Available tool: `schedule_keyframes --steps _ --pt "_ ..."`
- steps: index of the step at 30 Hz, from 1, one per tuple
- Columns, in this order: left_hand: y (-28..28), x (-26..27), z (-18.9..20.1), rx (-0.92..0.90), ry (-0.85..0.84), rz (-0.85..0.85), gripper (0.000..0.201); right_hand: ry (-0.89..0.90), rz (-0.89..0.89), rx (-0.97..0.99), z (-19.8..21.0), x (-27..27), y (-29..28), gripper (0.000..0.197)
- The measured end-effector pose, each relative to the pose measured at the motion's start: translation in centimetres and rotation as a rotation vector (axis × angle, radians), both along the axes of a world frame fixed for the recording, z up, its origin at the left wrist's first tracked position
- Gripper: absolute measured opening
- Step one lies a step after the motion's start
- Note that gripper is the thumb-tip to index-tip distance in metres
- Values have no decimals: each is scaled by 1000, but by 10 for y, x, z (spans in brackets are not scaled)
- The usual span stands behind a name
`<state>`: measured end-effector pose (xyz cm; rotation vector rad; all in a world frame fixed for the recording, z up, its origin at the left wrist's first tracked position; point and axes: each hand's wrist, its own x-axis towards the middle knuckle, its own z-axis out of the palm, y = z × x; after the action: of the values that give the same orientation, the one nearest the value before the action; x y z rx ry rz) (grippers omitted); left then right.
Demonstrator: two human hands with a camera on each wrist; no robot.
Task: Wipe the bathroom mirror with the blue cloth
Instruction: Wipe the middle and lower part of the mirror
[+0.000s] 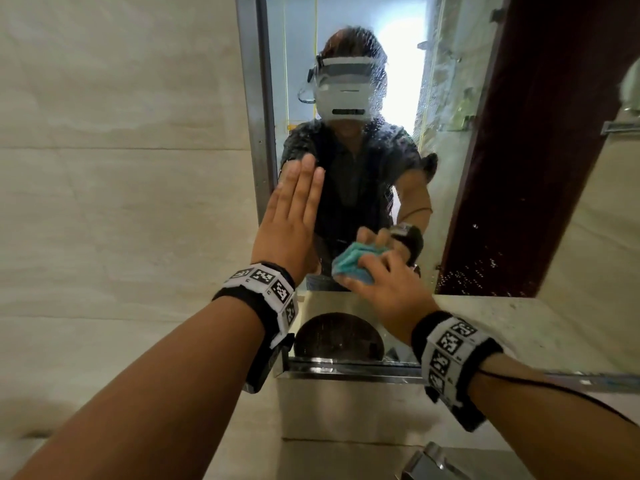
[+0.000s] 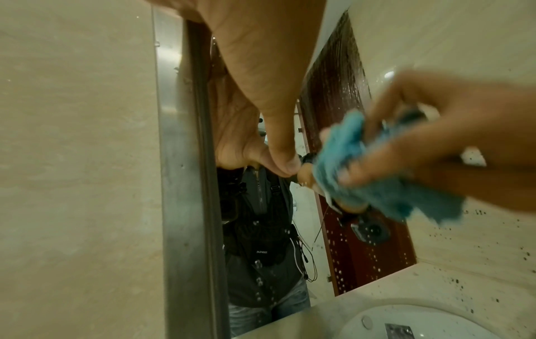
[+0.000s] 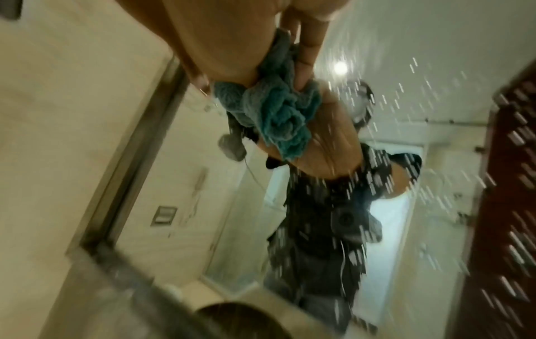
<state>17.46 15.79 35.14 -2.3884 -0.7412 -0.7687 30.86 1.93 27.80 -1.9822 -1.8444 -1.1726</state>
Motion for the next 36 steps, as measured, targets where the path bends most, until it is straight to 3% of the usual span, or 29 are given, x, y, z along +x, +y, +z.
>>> schedule_keyframes --steps 2,5,9,12,14,19,21,23,27,29,31,33,34,36 --pt "-2 2 1 5 -4 31 127 -52 -20 -84 -20 7 -11 52" --pt "-12 0 4 -29 -14 22 124 -26 -27 -131 -5 9 -18 60" --pt "-21 -14 -10 -126 -64 -128 124 277 -68 152 55 -3 -5 65" --pt "-23 -18 -36 -169 16 -114 127 310 -56 297 82 -14 10 57" --pt "-21 -13 -47 -209 21 -77 128 265 -54 229 68 -16 15 58" --pt "-11 2 -63 -118 -9 23 132 -63 24 -167 -29 2 -3 56" --pt "-10 5 -63 -79 -17 51 134 -63 39 -202 -29 8 -8 51" --pt "-10 6 -63 -71 -34 35 130 -21 59 -125 -9 7 -7 50" --pt "-10 6 -66 -54 -29 63 138 272 -1 247 48 -3 7 55" --pt "-9 6 -67 -33 -15 86 144 328 -16 359 50 -6 15 49" --pt "-8 7 -67 -23 -10 97 146 182 -16 265 20 -2 19 43" --pt "-8 7 -66 -28 -9 98 140 -49 -26 -47 -32 7 10 48" --pt "-9 6 -66 -30 -10 93 135 -87 -37 -187 -53 11 -1 56" --pt "-10 6 -66 -30 -13 79 120 -63 4 -244 -66 18 -18 65"
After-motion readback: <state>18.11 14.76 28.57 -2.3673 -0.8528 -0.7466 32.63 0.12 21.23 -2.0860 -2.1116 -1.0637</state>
